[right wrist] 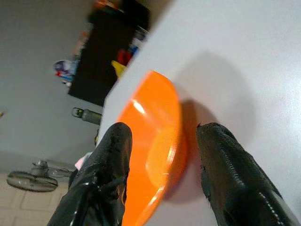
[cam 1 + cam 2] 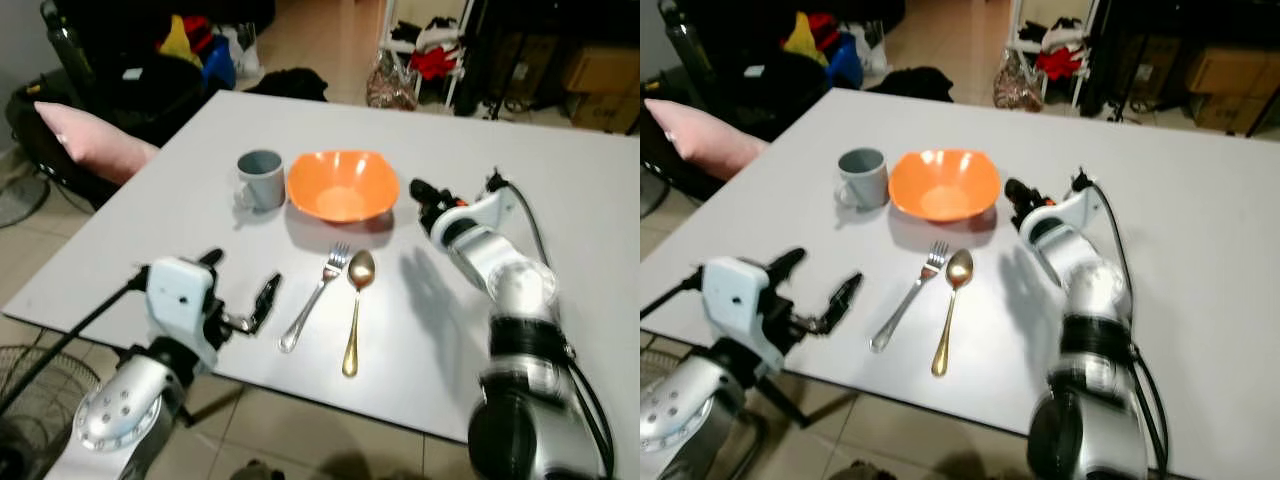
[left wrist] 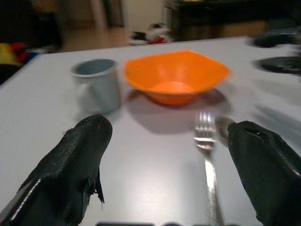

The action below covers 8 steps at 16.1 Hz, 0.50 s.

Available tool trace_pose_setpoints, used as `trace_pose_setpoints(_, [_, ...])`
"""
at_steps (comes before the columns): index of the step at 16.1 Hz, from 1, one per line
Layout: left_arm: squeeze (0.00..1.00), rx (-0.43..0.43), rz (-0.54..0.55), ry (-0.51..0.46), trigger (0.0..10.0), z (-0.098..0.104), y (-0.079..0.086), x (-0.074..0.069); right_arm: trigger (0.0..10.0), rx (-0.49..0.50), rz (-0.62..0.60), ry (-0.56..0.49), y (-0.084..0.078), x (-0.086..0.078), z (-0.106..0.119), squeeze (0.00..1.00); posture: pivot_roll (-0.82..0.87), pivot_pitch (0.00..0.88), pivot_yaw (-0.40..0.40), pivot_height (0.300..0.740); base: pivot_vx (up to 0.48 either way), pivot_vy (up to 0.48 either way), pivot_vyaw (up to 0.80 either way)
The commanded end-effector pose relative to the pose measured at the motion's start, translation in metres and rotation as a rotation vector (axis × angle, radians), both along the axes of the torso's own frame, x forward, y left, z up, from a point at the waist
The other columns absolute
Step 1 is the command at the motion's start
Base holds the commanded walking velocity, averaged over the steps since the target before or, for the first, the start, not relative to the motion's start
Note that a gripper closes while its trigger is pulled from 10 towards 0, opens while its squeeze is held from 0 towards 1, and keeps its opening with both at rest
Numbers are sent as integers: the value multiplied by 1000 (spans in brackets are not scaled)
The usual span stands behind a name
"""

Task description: Setting the table

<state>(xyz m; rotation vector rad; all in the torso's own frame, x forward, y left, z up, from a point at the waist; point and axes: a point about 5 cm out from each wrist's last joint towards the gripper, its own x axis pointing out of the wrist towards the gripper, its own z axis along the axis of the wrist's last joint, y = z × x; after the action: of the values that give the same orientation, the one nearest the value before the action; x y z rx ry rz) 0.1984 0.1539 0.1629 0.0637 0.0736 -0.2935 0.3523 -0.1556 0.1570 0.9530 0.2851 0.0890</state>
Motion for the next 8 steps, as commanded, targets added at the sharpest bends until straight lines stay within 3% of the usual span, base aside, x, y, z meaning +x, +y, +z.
trace_pose_setpoints(1, [0,21,113,-9,10000,-2,10,6,10000,-84,67,-83,7,-12,19,0,-53,0,80,740,0,0,0])
trace_pose_setpoints(3, [0,40,148,-37,10000,1,11,10,10000,-160,112,-101,9,-29,22,0,-50,0,79,740,0,0,0])
trace_pose_setpoints(6, [0,45,152,-40,10000,1,5,6,10000,-577,157,-224,8,-75,24,0,-59,0,87,740,0,0,0])
trace_pose_setpoints(8, [0,50,146,-33,10000,-2,2,5,10000,-764,221,-267,14,-85,18,0,-63,0,86,740,0,0,0])
